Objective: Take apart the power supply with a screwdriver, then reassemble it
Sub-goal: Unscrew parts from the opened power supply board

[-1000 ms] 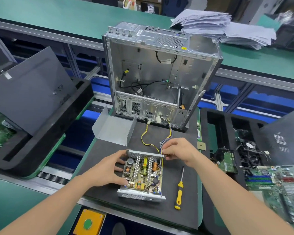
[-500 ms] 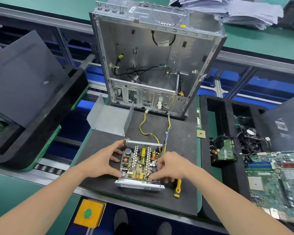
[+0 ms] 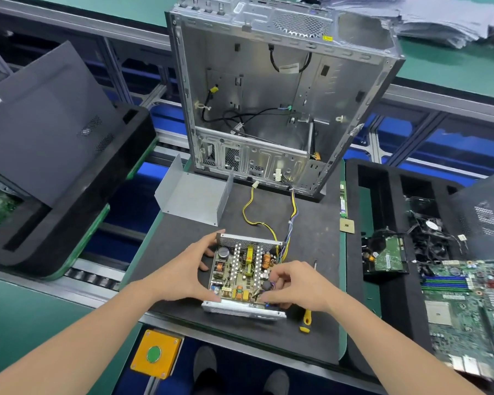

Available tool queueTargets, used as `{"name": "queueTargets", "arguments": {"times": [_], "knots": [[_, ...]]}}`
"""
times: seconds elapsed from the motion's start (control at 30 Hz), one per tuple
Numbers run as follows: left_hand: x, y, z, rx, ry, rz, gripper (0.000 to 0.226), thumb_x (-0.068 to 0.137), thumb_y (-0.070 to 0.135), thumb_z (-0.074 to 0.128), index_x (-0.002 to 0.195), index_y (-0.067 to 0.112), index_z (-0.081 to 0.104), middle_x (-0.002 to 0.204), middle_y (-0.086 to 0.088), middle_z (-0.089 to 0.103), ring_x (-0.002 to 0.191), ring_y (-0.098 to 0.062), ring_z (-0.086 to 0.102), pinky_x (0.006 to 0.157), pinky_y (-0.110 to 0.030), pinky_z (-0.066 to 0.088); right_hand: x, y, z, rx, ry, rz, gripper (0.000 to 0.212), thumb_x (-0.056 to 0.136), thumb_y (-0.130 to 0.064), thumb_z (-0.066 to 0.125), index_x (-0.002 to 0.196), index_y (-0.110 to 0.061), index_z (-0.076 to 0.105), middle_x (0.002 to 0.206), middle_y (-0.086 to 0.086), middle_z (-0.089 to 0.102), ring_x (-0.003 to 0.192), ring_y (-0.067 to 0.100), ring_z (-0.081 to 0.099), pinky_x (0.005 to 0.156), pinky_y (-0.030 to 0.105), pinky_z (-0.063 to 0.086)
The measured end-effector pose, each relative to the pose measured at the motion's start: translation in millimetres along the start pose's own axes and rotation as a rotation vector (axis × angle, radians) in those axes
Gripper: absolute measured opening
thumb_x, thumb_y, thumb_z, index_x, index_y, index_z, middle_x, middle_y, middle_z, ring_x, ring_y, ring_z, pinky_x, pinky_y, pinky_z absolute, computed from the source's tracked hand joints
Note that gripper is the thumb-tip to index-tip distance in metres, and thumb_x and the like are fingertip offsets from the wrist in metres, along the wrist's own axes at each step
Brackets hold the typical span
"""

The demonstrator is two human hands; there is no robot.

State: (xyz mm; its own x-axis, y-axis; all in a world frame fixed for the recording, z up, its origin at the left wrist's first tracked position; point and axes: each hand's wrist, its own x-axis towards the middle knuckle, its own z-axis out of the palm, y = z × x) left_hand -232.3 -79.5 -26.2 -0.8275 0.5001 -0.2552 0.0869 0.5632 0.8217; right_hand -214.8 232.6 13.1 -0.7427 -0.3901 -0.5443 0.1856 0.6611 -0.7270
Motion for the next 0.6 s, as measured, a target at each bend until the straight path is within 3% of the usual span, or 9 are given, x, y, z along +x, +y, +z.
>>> {"name": "queueTargets", "arguments": {"times": [0.17, 0.37, 0.5, 0.6], "knots": [[-1.2, 4.3, 8.2, 0.016, 0.083, -0.012, 0.13, 0.051, 0.066, 0.096, 0.15, 0.064, 0.011, 0.134, 0.031, 0.039, 0.117, 0.011, 0.046, 0.087, -0.005, 0.045, -1.3, -2.8, -1.3, -0.301, -0.039, -0.056, 0.032, 0.074, -0.027, 0.083, 0.089, -0.026, 0.055, 0.069, -0.006, 0.068, 0.057, 0.005, 0.053, 0.07, 0.033, 0.055], [1.1, 4.5, 12.1, 0.073, 0.144, 0.053, 0.133, 0.057, 0.062, 0.092, 0.158, 0.058, 0.005, 0.127, 0.044, 0.036, 0.109, 0.008, 0.049, 0.084, -0.007, 0.045, -3.8, -0.3, 1.9, -0.284, 0.048, -0.101, 0.033, 0.077, -0.023, 0.087, 0.09, -0.02, 0.056, 0.078, -0.008, 0.062, 0.065, 0.005, 0.048, 0.066, 0.027, 0.05], [10.3, 3.6, 14.7, 0.064, 0.21, 0.067, 0.133, 0.063, 0.05, 0.095, 0.16, 0.054, 0.005, 0.134, 0.024, 0.043, 0.109, -0.007, 0.054, 0.081, -0.019, 0.051, -2.9, -1.5, -3.7, -0.239, 0.116, -0.107, 0.032, 0.078, -0.011, 0.082, 0.088, -0.019, 0.053, 0.086, -0.004, 0.058, 0.069, 0.009, 0.044, 0.063, 0.021, 0.043], [12.2, 4.7, 13.6, 0.064, 0.217, 0.099, 0.13, 0.065, 0.047, 0.096, 0.161, 0.05, 0.01, 0.134, 0.026, 0.036, 0.107, -0.008, 0.053, 0.079, -0.019, 0.052, -1.6, -3.1, -7.1, -0.238, 0.127, -0.11, 0.031, 0.078, -0.007, 0.08, 0.087, -0.021, 0.054, 0.086, -0.004, 0.056, 0.071, 0.009, 0.044, 0.063, 0.017, 0.042]]}}
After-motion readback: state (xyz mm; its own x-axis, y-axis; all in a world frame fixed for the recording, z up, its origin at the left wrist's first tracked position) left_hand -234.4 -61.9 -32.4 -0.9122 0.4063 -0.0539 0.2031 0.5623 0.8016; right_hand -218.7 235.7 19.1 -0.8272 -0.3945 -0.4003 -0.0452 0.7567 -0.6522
